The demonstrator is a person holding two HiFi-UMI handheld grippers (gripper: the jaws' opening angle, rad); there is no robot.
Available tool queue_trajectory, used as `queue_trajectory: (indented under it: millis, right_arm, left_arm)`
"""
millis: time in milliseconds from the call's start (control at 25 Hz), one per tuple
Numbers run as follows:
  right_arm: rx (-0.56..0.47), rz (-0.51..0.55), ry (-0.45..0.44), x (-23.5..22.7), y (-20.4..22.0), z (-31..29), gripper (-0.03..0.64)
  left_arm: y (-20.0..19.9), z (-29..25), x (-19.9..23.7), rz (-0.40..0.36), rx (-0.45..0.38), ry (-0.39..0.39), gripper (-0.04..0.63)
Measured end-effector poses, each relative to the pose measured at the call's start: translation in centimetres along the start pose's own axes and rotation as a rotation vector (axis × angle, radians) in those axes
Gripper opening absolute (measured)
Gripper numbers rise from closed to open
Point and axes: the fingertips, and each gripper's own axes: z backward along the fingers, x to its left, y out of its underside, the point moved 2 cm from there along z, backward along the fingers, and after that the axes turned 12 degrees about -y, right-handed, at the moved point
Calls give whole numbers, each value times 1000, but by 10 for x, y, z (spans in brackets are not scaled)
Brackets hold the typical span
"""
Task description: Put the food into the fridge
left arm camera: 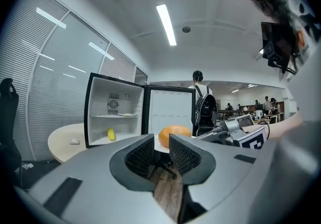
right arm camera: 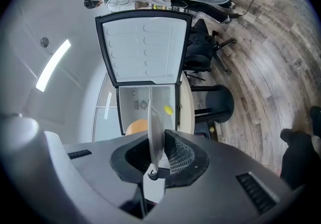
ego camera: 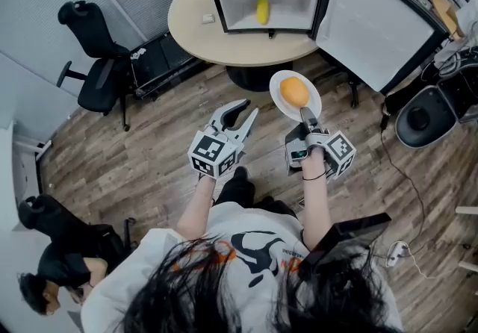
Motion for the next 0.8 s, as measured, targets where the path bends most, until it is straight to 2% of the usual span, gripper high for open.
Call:
queue_trajectory:
  millis: [360,800]
  right_arm:
    - [14,-32,27,-4,6,-30,44]
    - [-51,-47,43,-11,-4,-121,44]
  left_arm:
    - [2,-35,13,-19,2,49,86]
    - [10,-100,81,-40,48,138,86]
